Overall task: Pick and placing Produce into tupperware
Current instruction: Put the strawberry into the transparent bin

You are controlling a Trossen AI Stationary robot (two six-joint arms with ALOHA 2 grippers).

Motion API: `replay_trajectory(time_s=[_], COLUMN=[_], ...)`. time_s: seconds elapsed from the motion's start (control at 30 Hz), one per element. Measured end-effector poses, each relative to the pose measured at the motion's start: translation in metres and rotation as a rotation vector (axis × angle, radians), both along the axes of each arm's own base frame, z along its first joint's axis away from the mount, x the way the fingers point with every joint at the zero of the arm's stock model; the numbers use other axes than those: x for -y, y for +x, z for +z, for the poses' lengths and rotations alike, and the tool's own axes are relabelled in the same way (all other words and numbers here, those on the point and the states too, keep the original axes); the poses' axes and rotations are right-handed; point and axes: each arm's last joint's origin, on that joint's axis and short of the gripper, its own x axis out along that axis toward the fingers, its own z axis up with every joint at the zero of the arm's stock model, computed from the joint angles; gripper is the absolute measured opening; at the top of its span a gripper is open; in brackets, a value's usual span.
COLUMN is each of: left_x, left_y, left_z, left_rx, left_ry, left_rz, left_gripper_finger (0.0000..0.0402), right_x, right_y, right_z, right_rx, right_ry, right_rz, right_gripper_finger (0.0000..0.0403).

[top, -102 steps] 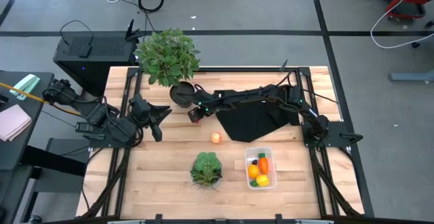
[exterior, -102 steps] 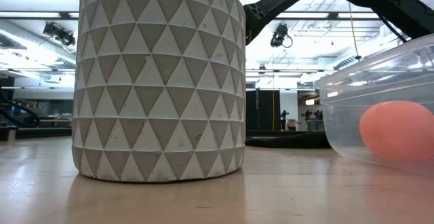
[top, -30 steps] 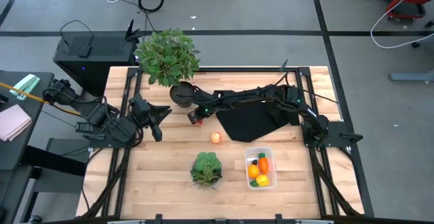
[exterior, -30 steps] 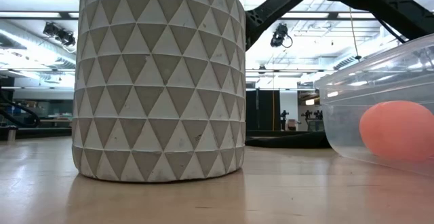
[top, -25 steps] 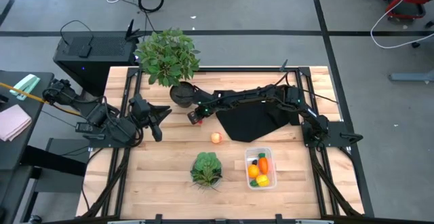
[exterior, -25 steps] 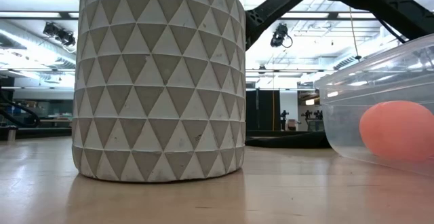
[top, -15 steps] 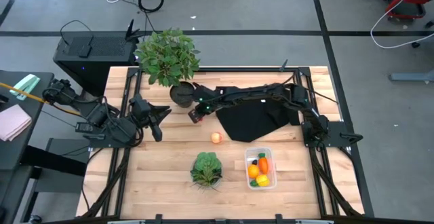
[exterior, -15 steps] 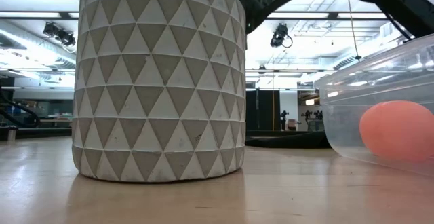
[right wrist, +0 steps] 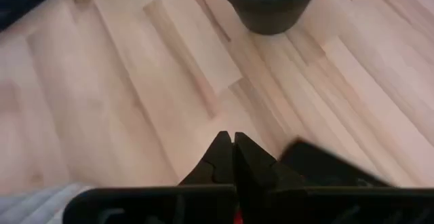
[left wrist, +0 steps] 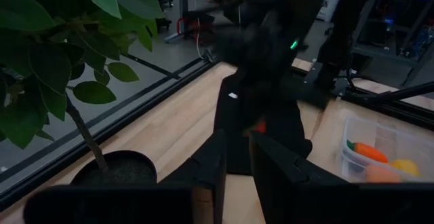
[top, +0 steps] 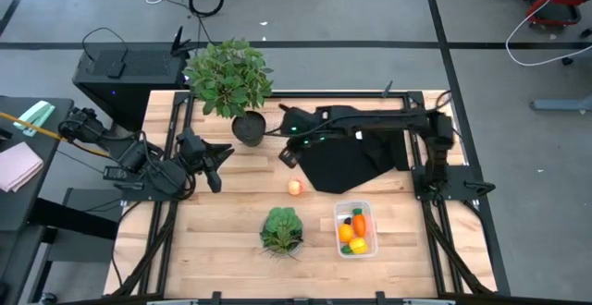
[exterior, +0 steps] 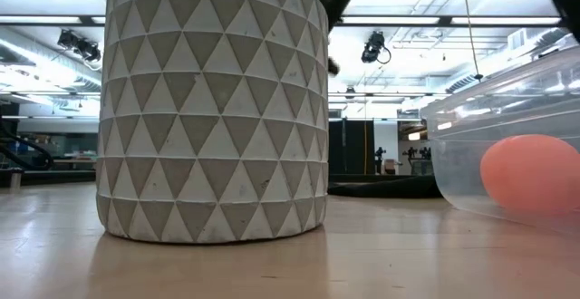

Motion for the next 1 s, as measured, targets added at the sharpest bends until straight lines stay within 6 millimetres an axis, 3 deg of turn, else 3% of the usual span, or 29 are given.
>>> replay_trajectory(time_s=[0.2,0.4,0.5,0.67,0.87,1.0], left_x=[0.0,0.0,0.0,0.0,0.0,0.0], left_y=[0.0,0.0,0.0,0.0,0.0,0.0], left_z=[0.0,0.0,0.0,0.0,0.0,0.0], left_rx=[0.001,0.006,0.006,0.006,0.007,0.007], left_ry=[-0.001,0.001,0.002,0.002,0.002,0.002], left_rz=[0.0,0.007,0.009,0.01,0.01,0.01], left_gripper_finger=[0.0067,0.0072,0.0073,0.0067,0.0072,0.0072], right_x=[-0.029,-0.07,-0.089,-0.113,-0.138,-0.152], right_y=[-0.054,-0.121,-0.146,-0.164,-0.177,-0.18], right_z=[0.032,0.011,-0.002,-0.025,-0.057,-0.063], right_rx=[-0.028,-0.116,-0.07,0.008,-0.055,-0.004], right_ry=[0.022,0.141,0.202,0.318,0.319,0.298], right_rz=[-0.021,-0.119,-0.162,-0.202,-0.153,-0.114], right_gripper_finger=[0.0,0.0,0.0,0.0,0.0,0.0])
